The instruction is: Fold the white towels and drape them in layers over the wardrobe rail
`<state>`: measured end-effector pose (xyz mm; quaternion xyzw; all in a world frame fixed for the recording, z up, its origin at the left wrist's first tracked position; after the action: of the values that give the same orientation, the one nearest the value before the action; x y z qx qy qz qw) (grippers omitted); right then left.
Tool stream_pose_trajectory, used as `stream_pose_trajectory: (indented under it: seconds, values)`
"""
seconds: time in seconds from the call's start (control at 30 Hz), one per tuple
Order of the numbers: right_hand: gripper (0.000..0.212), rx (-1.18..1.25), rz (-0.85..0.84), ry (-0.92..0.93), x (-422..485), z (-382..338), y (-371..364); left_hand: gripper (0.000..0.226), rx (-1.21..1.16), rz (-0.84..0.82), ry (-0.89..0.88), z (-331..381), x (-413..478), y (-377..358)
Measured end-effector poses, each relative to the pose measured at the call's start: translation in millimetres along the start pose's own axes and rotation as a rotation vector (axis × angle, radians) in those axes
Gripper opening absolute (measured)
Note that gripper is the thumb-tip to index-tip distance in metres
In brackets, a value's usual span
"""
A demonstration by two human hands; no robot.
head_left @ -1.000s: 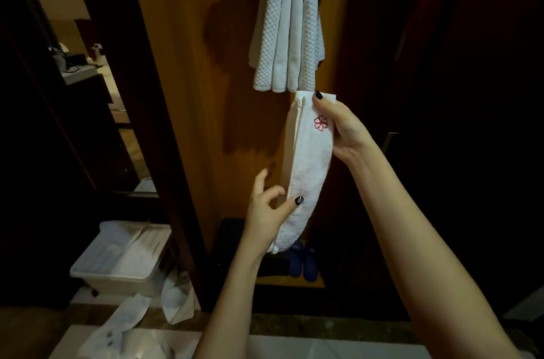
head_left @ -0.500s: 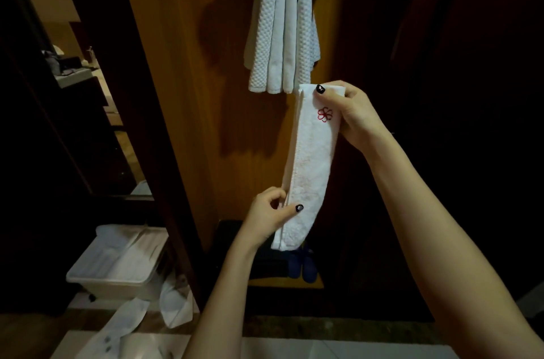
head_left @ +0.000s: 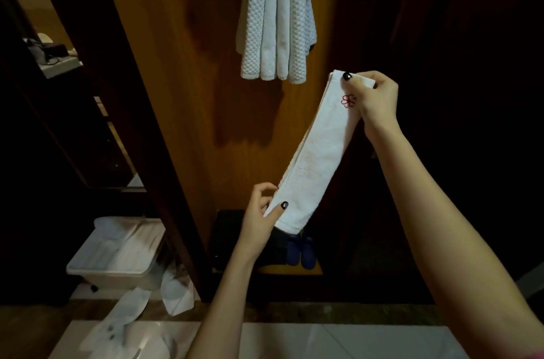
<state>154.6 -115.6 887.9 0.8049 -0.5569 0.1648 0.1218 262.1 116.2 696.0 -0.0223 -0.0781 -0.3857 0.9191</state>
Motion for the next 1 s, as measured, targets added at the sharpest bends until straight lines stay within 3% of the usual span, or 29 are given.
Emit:
stream_pose_trajectory:
  seconds: [0.17, 0.23, 0.33, 0.53, 0.8, 1.0]
  values:
    - [0.012, 0.025, 0.128, -0.067, 7.9, 16.9, 15.5, 0.028, 0.125, 0.003, -0.065, 5.0, -0.9, -4.5]
    - [0.01, 0.039, 0.151, -0.088, 8.9, 21.3, 16.8, 0.037, 0.195, 0.078, -0.132, 7.3, -4.1, -1.9]
    - [0.009, 0.054, 0.178, -0.106, 10.3, 25.8, 18.8, 0.025, 0.333, 0.194, -0.293, 15.4, -8.5, 2.3]
    - [0.008, 0.059, 0.213, -0.152, 9.9, 39.0, 18.4, 0.031, 0.307, 0.143, -0.157, -4.4, 2.2, 4.3]
    - [0.015, 0.042, 0.26, -0.23, 6.3, 60.4, 24.6, 0.023, 0.356, 0.199, -0.122, -3.2, 12.7, 22.2]
    - [0.015, 0.031, 0.296, -0.254, 8.6, 70.3, 32.0, 0.018, 0.402, 0.164, -0.255, 8.4, 18.8, 26.4]
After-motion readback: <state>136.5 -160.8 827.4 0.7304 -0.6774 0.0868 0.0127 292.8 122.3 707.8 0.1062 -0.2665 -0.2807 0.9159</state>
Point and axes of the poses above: each hand's wrist, its own x-axis towards the middle knuckle, its own y-axis out of the back of the hand, z = x × y, the point moved 9 cm from there along x, towards the middle knuckle, and after that the axes turned 3 degrees about -x, right-handed, at the moved point
